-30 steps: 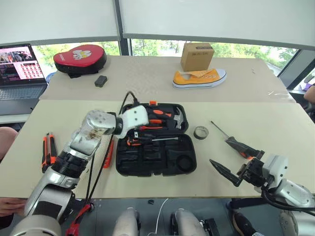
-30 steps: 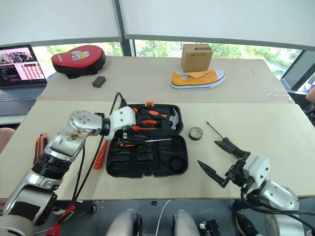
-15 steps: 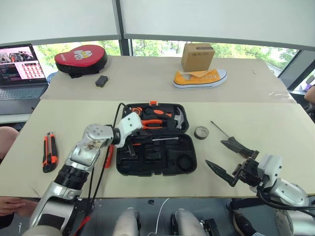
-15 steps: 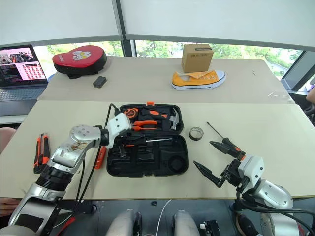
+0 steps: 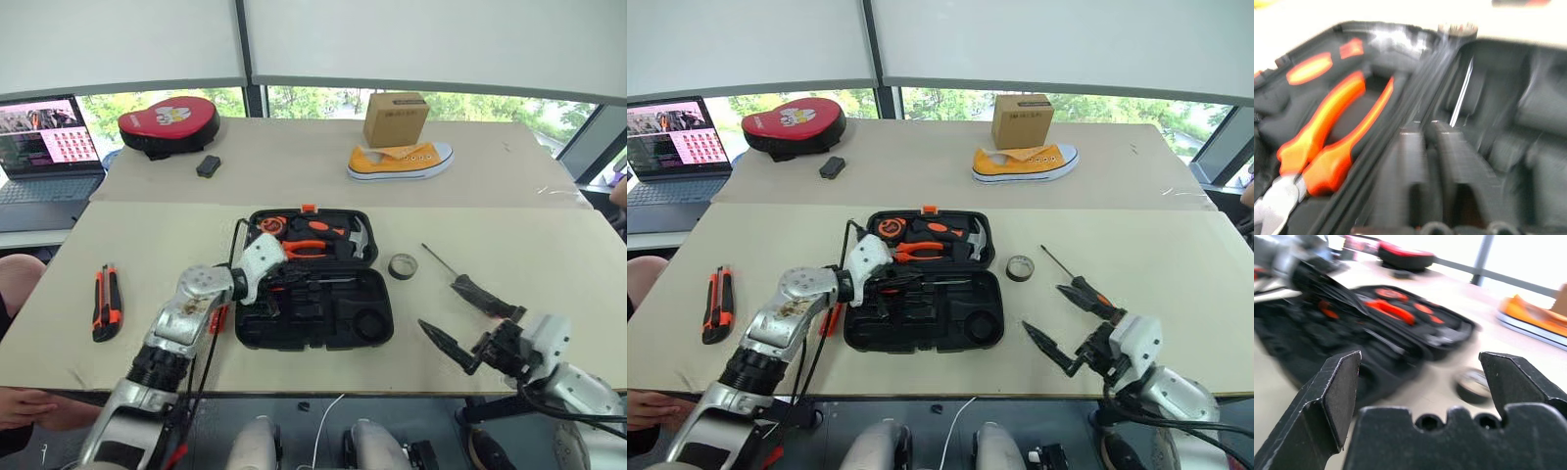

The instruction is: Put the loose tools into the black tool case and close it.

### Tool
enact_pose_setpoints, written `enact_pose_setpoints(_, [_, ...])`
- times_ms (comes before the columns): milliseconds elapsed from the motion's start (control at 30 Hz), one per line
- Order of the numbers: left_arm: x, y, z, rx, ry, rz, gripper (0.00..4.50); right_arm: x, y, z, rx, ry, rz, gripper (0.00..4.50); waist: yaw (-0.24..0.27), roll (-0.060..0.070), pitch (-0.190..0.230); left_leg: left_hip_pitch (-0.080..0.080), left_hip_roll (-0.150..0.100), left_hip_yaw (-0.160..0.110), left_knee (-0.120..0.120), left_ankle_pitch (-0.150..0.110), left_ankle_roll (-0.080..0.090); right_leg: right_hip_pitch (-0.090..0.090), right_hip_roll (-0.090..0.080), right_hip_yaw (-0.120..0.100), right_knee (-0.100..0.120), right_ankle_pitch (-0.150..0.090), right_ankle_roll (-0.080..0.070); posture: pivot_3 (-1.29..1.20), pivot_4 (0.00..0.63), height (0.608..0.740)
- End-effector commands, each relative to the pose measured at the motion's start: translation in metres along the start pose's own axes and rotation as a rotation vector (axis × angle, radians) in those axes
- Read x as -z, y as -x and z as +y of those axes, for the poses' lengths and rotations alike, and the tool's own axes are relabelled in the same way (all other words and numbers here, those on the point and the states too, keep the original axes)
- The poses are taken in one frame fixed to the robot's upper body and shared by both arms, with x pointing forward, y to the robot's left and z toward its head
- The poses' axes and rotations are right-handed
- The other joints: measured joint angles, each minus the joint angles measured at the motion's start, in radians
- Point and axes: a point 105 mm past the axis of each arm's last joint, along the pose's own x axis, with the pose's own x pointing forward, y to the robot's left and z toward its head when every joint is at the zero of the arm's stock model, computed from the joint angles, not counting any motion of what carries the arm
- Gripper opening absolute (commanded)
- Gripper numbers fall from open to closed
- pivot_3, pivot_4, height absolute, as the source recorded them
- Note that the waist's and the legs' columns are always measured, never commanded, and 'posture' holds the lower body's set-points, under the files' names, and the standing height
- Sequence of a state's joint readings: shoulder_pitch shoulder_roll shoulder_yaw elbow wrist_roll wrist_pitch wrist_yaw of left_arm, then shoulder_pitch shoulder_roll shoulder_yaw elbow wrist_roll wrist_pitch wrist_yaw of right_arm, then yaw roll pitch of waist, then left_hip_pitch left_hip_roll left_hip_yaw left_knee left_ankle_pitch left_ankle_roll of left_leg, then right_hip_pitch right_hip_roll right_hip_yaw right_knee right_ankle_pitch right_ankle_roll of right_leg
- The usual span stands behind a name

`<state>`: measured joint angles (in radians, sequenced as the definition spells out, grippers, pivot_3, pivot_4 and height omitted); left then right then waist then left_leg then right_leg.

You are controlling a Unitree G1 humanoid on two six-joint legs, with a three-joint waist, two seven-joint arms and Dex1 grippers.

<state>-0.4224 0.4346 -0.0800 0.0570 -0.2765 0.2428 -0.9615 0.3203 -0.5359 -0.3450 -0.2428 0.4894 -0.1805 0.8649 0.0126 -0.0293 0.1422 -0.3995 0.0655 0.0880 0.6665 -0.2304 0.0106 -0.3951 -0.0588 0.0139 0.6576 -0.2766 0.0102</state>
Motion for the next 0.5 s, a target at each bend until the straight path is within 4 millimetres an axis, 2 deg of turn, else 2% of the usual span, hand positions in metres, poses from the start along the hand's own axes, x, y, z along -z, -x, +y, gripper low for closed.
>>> enact_pose_setpoints(33, [-0.035,0.033,-0.001,0.028,-0.066,-0.178,2.24,0.011,0.032,-0.017,0.086,0.007,0.078,4.5,-0.001,0.0,0.0,0.0,0.0,0.0,0.0,0.0,0.0,0.0,0.0,0.0,0.0,0.0,0.0,0.0,0.15,0.74])
enact_pose_setpoints(133, [-0.019,0.083,-0.024,0.111,-0.078,-0.135,3.38,0.039,0.081,-0.033,0.224,-0.01,0.237,4.5,-0.015,0.004,-0.002,0.004,0.0,0.0,-0.003,0.0,0.001,0.001,0.0,0.003,-0.001,0.0,0.0,0.0,0.15,0.74])
enact_pose_setpoints(233, [-0.011,0.114,-0.031,0.087,-0.047,-0.142,4.36,0.048,0.099,-0.038,0.28,-0.017,0.286,4.5,-0.023,0.004,-0.002,0.01,0.0,0.002,-0.008,-0.003,0.002,0.005,-0.001,0.006,-0.003,-0.004,-0.001,0.0,0.15,0.74])
enact_pose_setpoints(300, [-0.001,0.128,-0.037,0.087,-0.02,-0.103,4.46,0.048,0.099,-0.042,0.291,-0.018,0.293,4.5,-0.023,0.003,-0.001,0.011,0.003,0.001,-0.007,-0.003,0.002,0.005,-0.001,0.005,-0.002,-0.004,-0.001,0.0,0.15,0.74])
enact_pose_setpoints(333, [0.002,0.131,-0.04,0.089,-0.01,-0.092,4.46,0.045,0.092,-0.048,0.296,-0.023,0.287,4.5,-0.024,0.004,-0.002,0.011,0.003,0.001,-0.007,-0.003,0.002,0.006,-0.001,0.005,-0.002,-0.004,-0.001,0.0,0.15,0.74])
enact_pose_setpoints(433, [0.0,0.131,-0.05,0.12,0.019,-0.108,4.46,0.038,0.072,-0.061,0.267,-0.03,0.282,4.5,-0.026,0.005,-0.002,0.013,0.002,0.002,-0.007,-0.002,0.002,0.007,-0.002,0.01,-0.002,-0.005,-0.003,0.0,0.15,0.74])
enact_pose_setpoints(500, [-0.002,0.123,-0.057,0.138,0.025,-0.132,4.46,0.038,0.053,-0.074,0.21,-0.03,0.322,4.5,-0.025,0.005,-0.002,0.014,0.001,0.004,-0.007,-0.002,0.002,0.006,-0.002,0.013,-0.002,-0.004,-0.003,0.0,0.15,0.74])
